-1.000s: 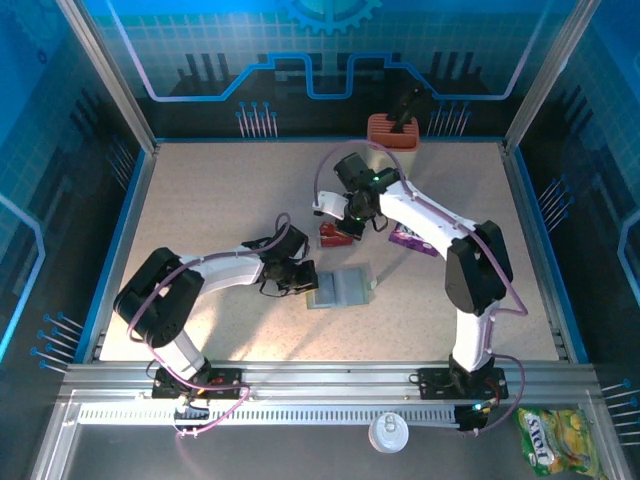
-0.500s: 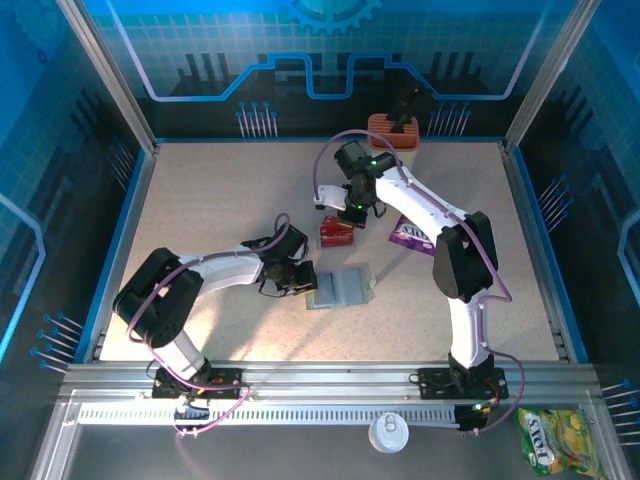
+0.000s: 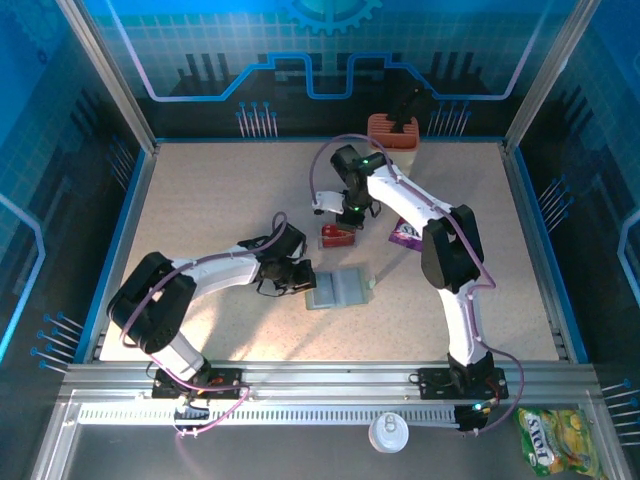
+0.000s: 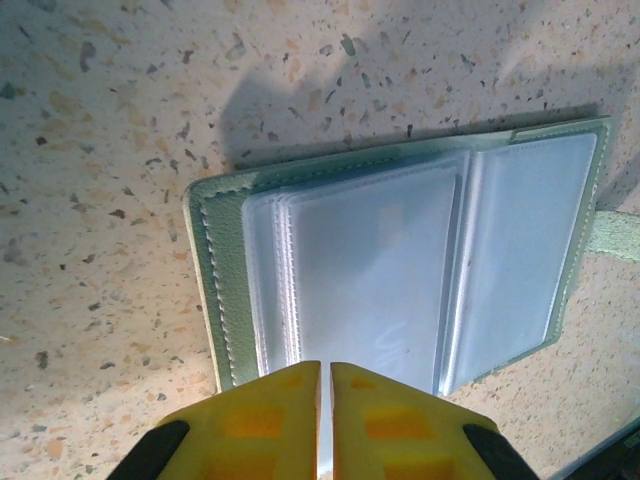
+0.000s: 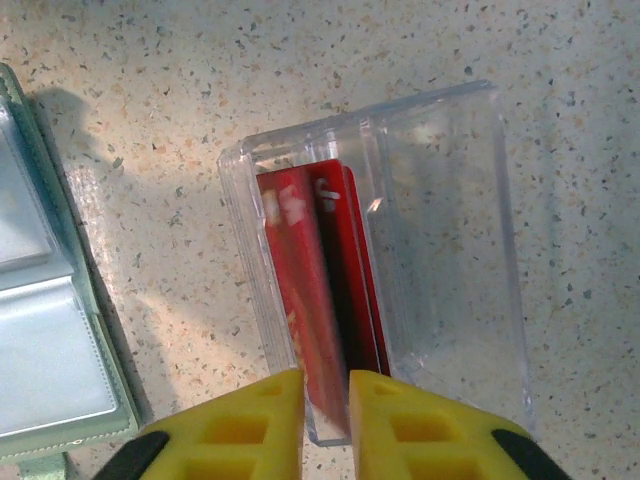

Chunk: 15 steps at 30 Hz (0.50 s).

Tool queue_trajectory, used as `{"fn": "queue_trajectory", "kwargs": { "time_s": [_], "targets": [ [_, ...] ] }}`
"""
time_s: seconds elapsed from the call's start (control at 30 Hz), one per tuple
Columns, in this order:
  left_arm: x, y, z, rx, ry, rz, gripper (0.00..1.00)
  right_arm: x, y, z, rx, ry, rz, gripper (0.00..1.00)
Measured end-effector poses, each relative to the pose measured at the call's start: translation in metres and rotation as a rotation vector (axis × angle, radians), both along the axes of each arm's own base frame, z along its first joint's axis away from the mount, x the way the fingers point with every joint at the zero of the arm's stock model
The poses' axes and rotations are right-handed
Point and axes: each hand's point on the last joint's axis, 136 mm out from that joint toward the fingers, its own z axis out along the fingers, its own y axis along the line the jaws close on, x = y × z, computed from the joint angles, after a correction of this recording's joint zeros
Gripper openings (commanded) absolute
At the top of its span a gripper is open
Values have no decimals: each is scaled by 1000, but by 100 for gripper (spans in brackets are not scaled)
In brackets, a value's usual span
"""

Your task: Take the credit cards out of the card holder

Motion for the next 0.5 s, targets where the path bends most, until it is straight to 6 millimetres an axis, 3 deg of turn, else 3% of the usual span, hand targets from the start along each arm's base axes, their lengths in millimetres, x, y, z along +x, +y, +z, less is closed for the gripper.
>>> {"fn": "queue_trajectory", "kwargs": {
  "time_s": [0.33, 0.5],
  "targets": [
    [1, 1, 0, 8, -7, 5, 11, 8, -1, 8, 11, -41, -123, 23],
    [2, 3, 6, 4, -28, 10, 11, -8, 1, 26, 68, -68, -255, 26]
  ]
}}
